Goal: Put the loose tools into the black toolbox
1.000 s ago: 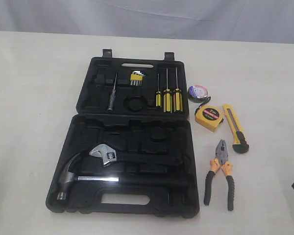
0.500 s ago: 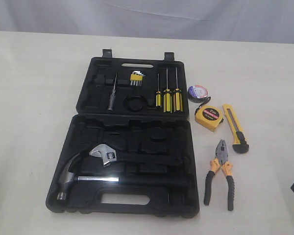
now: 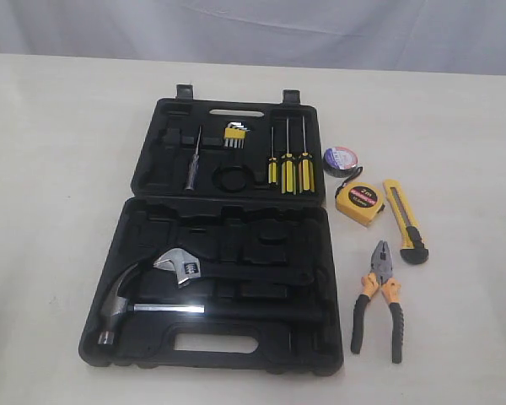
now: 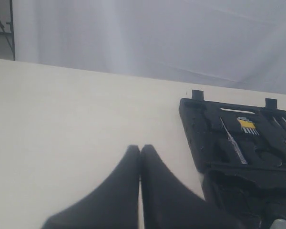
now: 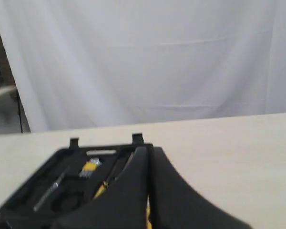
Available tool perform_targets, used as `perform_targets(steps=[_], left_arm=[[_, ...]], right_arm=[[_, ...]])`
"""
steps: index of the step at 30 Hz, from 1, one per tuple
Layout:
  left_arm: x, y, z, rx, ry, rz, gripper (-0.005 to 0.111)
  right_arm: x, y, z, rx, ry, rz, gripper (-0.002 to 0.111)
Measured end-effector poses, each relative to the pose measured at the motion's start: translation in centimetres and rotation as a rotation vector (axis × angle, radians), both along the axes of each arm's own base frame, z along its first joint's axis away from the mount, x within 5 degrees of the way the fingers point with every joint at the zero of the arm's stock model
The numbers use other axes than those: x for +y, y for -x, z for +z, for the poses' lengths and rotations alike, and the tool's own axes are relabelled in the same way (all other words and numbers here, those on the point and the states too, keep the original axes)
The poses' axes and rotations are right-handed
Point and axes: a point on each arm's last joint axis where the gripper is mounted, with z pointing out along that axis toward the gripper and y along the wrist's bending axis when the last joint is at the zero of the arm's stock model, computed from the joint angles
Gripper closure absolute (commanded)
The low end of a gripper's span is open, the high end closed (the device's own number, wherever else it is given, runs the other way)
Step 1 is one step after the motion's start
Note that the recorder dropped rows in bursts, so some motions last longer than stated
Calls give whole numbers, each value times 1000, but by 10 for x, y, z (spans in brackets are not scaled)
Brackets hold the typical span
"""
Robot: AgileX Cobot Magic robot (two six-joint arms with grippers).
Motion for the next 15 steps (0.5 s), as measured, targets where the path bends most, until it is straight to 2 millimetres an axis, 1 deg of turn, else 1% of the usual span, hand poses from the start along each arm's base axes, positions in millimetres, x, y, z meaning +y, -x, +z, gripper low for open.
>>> perform_targets(steps=[2,4,6,9,11,14,15], left_arm=[[0,0,0,0,0,0,107],[0,0,0,0,0,0,107],[0,0,0,0,0,0,107],[0,0,0,0,0,0,107],[0,0,0,0,0,0,107],[0,0,0,0,0,0,107],[0,0,0,0,0,0,107]], right_arm=[[-1,0,4,-40,-84,-12,109],[-1,0,6,-35,-159,-11,109],[2,0,10,39,-195,13,109],[7,0,29,167,-191,61,109],[11,0,50,243,-174,93,109],[16,-2,86,350,-134,137,109],[18,-7,114,435,-92,162,109]])
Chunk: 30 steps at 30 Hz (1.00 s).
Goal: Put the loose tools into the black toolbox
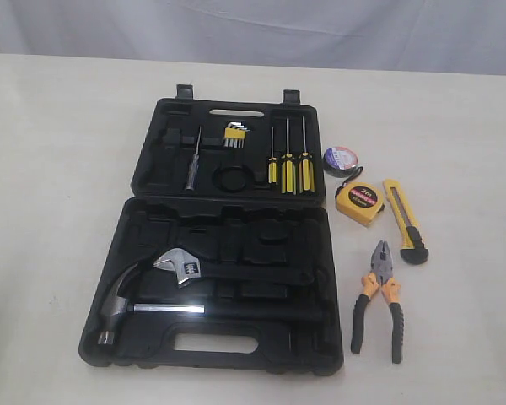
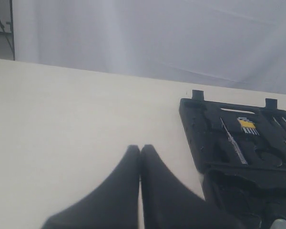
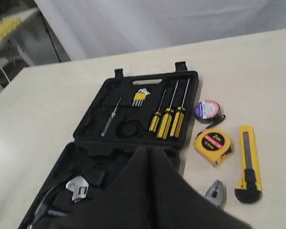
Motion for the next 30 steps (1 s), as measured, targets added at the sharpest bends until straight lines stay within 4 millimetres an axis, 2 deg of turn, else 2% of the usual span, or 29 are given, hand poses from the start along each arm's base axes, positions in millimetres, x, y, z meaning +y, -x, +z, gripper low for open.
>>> perform_targets(steps=[5,8,11,14,15,16,17,20,21,22,24,27,30], left_arm=[[0,0,0,0,0,0,107],[0,0,0,0,0,0,107],[0,0,0,0,0,0,107],[0,0,0,0,0,0,107],[0,0,0,0,0,0,107],[0,0,0,0,0,0,107],[0,0,0,0,0,0,107],[0,0,0,0,0,0,107],[0,0,0,0,0,0,107],[0,0,0,0,0,0,107],[0,0,0,0,0,0,107],[0,0,0,0,0,0,107],[0,0,0,0,0,0,107]], right_arm=[[3,-23,58,174,107,42,109],[4,-43,65,295,179,62,109],[7,-69,52,453,248,115,109],[14,-119,26,640,315,185,109],[15,-129,20,665,330,203,109],[18,-151,13,703,351,231,109],[20,-162,11,719,357,239,109],[28,-214,0,750,372,288,109],[34,-234,-10,763,367,329,109],[36,-241,-14,766,368,353,109],[43,-261,-39,797,384,449,109],[44,-269,-63,840,428,533,109],[42,-270,-71,856,463,557,109]])
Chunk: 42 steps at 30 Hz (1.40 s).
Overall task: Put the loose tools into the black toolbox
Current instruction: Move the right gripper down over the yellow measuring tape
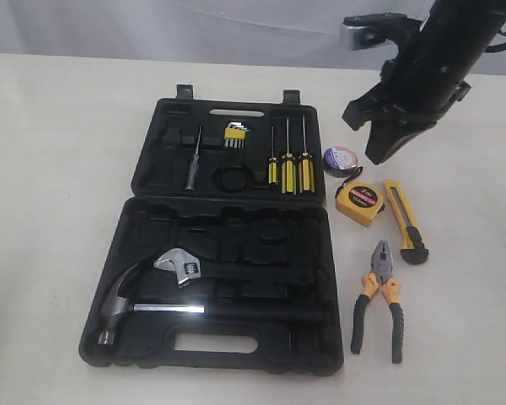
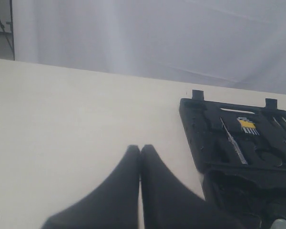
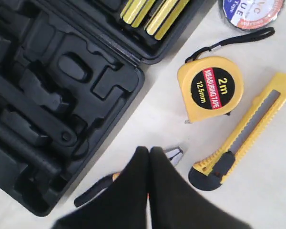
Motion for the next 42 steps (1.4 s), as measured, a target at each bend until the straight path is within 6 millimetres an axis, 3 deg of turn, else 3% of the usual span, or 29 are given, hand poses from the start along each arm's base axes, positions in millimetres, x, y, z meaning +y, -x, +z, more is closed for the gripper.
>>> perform_targets(steps=[6,7,10,11,12,13,16,24,42], left_arm=[[0,0,0,0,0,0,107],[0,0,0,0,0,0,107],[0,0,0,0,0,0,107],[0,0,0,0,0,0,107],[0,0,0,0,0,0,107],[0,0,0,0,0,0,107],[0,0,0,0,0,0,107],[0,0,0,0,0,0,107],[0,0,0,0,0,0,107]], right_arm=[[-9,-3,-1,-39,108,37,108],[-10,-3,-1,-44,111,38,103],[-10,-4,-1,-52,115,40,83],[-10,-4,-1,-53,119,42,73],[-10,-4,-1,-53,119,43,53],[-11,-4,-2,-53,125,51,42],[-11,-3,-5,-47,127,62,25],[-12,3,-27,-21,136,121,24],[-8,-29,-93,-62,147,191,24]])
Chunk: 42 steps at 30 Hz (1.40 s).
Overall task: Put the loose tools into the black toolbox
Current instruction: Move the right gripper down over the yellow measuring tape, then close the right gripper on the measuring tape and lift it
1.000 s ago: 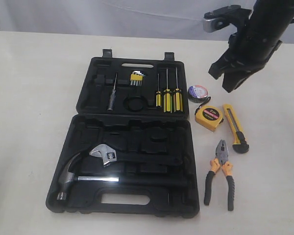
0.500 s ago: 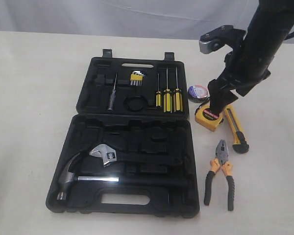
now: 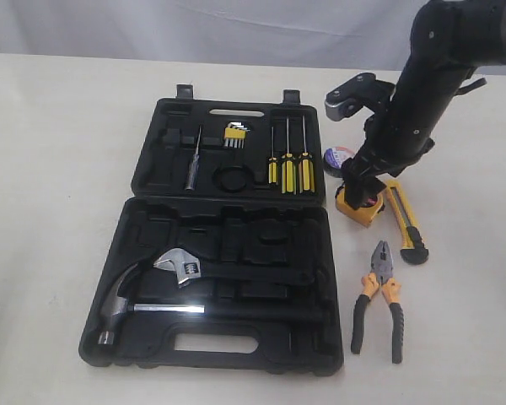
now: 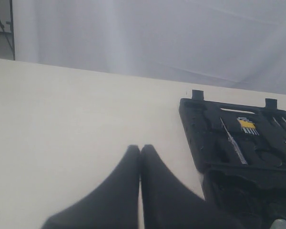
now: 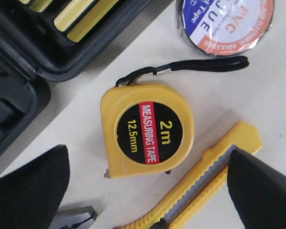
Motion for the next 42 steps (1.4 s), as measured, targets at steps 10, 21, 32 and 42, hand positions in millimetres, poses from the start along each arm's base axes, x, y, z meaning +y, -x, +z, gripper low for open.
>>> perform_targets(steps=[10,21,32,42], left_arm=[[0,0,0,0,0,0,107],[0,0,0,0,0,0,107],[0,0,0,0,0,0,107],[0,0,0,0,0,0,107]], right_arm=[[1,-7,-15,-21,0,5,24],[4,-9,-30,3,-21,-1,37],[4,-9,-30,3,-23,-2,37],[5,-6,-32,15,-31,-9,38]])
